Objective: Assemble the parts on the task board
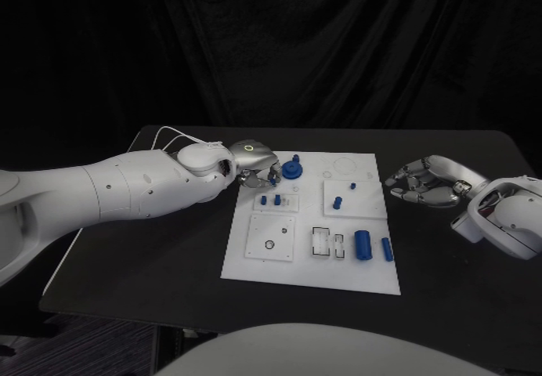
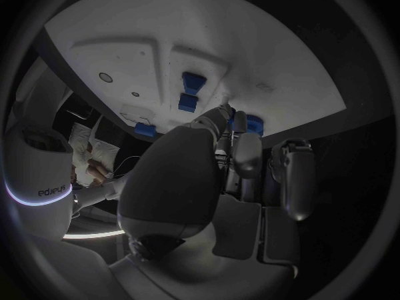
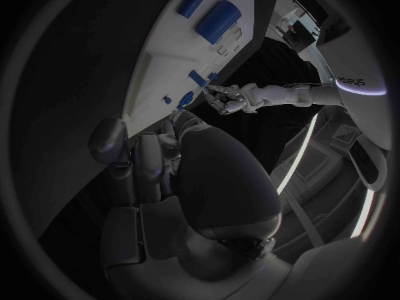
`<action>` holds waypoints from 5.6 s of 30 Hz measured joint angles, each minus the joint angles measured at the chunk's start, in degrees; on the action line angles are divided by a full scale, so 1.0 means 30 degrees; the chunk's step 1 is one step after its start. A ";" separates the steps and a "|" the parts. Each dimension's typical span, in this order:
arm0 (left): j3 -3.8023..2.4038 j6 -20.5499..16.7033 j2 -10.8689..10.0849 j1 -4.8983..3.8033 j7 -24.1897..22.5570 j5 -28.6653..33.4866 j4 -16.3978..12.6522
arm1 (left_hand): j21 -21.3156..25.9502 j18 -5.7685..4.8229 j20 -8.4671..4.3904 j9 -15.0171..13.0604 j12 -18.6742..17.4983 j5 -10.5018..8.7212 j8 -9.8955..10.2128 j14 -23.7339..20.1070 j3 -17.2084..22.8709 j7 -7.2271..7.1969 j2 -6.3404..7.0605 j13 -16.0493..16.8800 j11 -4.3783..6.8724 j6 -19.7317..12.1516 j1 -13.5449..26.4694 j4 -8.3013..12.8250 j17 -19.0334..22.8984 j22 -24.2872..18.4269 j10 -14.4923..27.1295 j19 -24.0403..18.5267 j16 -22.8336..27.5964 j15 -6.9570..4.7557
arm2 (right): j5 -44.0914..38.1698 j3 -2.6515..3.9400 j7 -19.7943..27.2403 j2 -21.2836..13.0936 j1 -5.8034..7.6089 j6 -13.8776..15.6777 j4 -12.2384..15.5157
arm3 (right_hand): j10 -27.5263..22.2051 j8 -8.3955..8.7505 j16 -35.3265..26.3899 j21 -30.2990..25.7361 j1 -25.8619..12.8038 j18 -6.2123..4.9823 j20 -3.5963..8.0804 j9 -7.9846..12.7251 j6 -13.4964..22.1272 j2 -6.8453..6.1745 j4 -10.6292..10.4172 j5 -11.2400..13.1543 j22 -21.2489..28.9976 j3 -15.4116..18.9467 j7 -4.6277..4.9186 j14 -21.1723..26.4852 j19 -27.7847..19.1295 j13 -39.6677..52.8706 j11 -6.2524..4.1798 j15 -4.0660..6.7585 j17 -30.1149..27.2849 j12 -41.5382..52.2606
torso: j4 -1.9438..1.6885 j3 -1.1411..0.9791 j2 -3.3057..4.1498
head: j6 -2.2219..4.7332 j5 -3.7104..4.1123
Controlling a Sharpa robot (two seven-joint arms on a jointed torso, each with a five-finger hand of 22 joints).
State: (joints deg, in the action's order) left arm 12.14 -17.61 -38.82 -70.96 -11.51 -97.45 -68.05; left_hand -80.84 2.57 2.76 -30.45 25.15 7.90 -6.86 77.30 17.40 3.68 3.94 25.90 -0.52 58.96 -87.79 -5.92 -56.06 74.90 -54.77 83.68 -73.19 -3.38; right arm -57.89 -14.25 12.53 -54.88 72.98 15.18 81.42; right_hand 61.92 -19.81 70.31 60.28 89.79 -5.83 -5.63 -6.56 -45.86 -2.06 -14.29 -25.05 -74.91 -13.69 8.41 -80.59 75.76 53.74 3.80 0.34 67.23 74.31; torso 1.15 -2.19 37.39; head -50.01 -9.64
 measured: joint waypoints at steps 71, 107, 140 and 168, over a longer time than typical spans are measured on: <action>-0.0050 0.0977 0.0442 0.0338 0.0544 0.0021 0.0224 | 0.2037 0.0324 0.0306 0.0444 -0.1512 -0.1081 0.0866 -0.1642 -0.0631 -0.0068 0.0327 -0.0333 -0.0288 -0.0828 0.0779 -0.0530 0.2547 0.0009 0.1223 -0.0930 0.1623 0.0275 | 0.0000 0.0000 -0.0139 0.0115 -0.0009 -0.0333 -0.0053 | -0.0139 0.0000 -0.0160 -0.0274 0.0000 -0.0001 -0.0001 0.0025 0.0000 0.0000 0.0129 0.0002 -0.0008 -0.0129 0.0000 0.0117 -0.0137 -0.0196 -0.0001 -0.0011 -0.0234 -0.0150 | -0.0033 -0.0015 -0.0004 | 0.0005 -0.0038; -0.0005 0.0609 0.0051 0.0401 0.0709 -0.0005 0.0375 | 0.3542 0.0617 0.0442 0.0963 -0.1677 -0.1003 0.1032 -0.2672 -0.0734 -0.0681 0.0330 -0.0036 -0.0628 -0.2597 0.0776 -0.0526 0.4115 0.0004 0.2245 -0.1613 0.2445 0.0543 | 0.0000 0.0001 -0.0346 0.0135 -0.0051 -0.0804 -0.0105 | -0.0206 0.0000 -0.0214 -0.0274 -0.0001 0.0000 -0.0002 0.0020 0.0000 0.0001 0.0183 0.0002 -0.0001 -0.0183 -0.0001 0.0168 -0.0137 -0.0256 -0.0069 0.0038 -0.0251 -0.0124 | -0.0022 -0.0007 -0.0022 | 0.0007 -0.0176; 0.0001 -0.2624 -0.2817 0.0404 0.1046 0.2292 -0.0781 | 1.2001 0.1958 0.0971 0.1246 -0.1438 -0.0187 0.0925 -0.6714 -0.0279 0.0553 0.0614 0.0296 -0.0901 -0.2445 0.0492 -0.0818 0.8084 -0.1353 0.2255 -0.7116 0.6595 0.1035 | 0.0000 -0.0021 -0.0632 -0.0273 0.0138 -0.0940 0.0254 | -0.1729 -0.0092 -0.1033 -0.1346 0.0000 -0.0309 -0.0001 0.0049 -0.0139 0.0003 0.0289 0.0002 0.0262 -0.0501 0.0001 0.0716 -0.0683 -0.2238 -0.0013 0.0038 -0.1075 -0.1528 | -0.0026 -0.0009 -0.0009 | 0.0007 -0.0256; 0.0009 0.4186 -0.6975 0.0369 -0.8829 3.0827 -0.7472 | 2.6099 0.1213 0.3384 0.6823 -0.4112 0.4653 0.1236 -2.3680 -0.5201 0.1019 -0.3520 -0.6530 -0.2997 -1.0377 0.2102 -0.3457 1.8020 -1.6674 1.3083 -2.5556 2.2191 0.4359 | -0.7831 0.0011 -0.4561 0.1904 0.2475 -0.1452 0.0720 | -0.8456 -0.0062 -0.3101 -0.6272 -0.0584 -0.1056 -0.0630 -0.0169 0.0030 -0.2139 0.1682 0.2100 0.1594 -0.1890 0.0379 0.3417 -0.3376 -0.9760 0.0949 -0.0685 -0.3535 -1.1032 | -0.0276 0.0211 0.0154 | 0.0000 0.0674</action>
State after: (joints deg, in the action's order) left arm 12.17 -5.06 -59.75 -69.85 -37.99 -4.97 -90.47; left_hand -2.54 6.21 12.91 -9.98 12.81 21.86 -3.15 6.26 1.79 6.73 -6.62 6.31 -9.52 27.83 -81.48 -16.29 -2.00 24.88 -15.52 7.01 -6.62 9.70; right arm -81.39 -14.22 -1.15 -49.17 80.41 10.82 83.58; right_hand 36.55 -20.00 61.00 41.46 88.04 -8.99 -7.52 -7.07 -45.77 -8.48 -9.25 -18.75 -70.13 -19.36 9.55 -70.34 65.64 24.46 6.65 -1.72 56.62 41.21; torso 0.32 -1.55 37.85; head -50.01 -7.61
